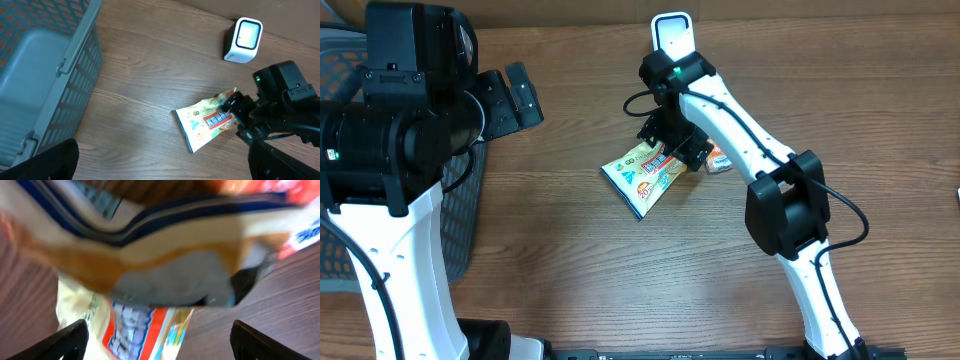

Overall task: Scan the item barcode
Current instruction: 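Grasp the yellow bag edge with the right gripper and lift it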

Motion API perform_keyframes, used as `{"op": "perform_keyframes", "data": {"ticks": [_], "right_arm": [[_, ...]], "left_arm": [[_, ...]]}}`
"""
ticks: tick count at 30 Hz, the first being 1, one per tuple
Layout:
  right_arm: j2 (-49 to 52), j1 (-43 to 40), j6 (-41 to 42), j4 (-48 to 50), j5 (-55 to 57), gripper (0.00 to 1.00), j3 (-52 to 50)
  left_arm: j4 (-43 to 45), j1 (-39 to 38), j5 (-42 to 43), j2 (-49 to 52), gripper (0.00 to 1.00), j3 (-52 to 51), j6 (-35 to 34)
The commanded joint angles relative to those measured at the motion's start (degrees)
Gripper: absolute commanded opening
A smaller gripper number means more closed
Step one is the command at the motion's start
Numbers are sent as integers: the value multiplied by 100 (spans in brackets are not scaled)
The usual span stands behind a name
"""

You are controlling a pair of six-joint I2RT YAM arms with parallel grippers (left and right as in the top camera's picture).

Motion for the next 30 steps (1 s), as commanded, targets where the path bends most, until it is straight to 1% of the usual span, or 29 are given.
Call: {"op": "perform_keyframes", "data": {"ticks": [1,3,5,6,9,10,13,14,16,18,22,23,24,25,28,30], "right_arm": [[39,81,402,70,369,92,-195],[50,140,424,219,428,92,-339],[50,190,540,457,400,89,-592],[50,214,577,551,398,84,-686],[50,273,566,872,424,75,-986],[50,295,535,911,428,68,-1045],[37,295,199,879,420,34,-1047],[15,293,66,837,426,28,-1032],[-28,258,-166,798,424,28,-992],[-87,205,-634,758,424,29,-892],[-243,76,-2118,573,315,32,-492],[-267,63,-2430,540,214,21,-411],[-291,35,-2791,496,35,5,-302],[-306,13,-3042,452,-155,4,-208],[-326,-94,-3912,328,-1119,4,96],[-328,-223,-4673,313,-2140,6,195]], "left_arm": [[9,9,-72,7,100,11,48],[9,9,-72,7,100,11,50],[9,9,-72,7,100,11,50],[9,9,-72,7,100,11,50],[9,9,-72,7,100,11,50],[9,9,-72,7,100,11,50],[9,9,-70,7,100,11,50],[9,9,-70,7,100,11,50],[9,9,-72,7,100,11,50],[9,9,-72,7,100,11,50],[9,9,-72,7,100,11,50],[9,9,-72,7,100,11,48],[9,9,-72,7,100,11,50],[9,9,-72,7,100,11,50],[9,9,-72,7,100,11,50],[9,9,-70,7,100,11,50]]}}
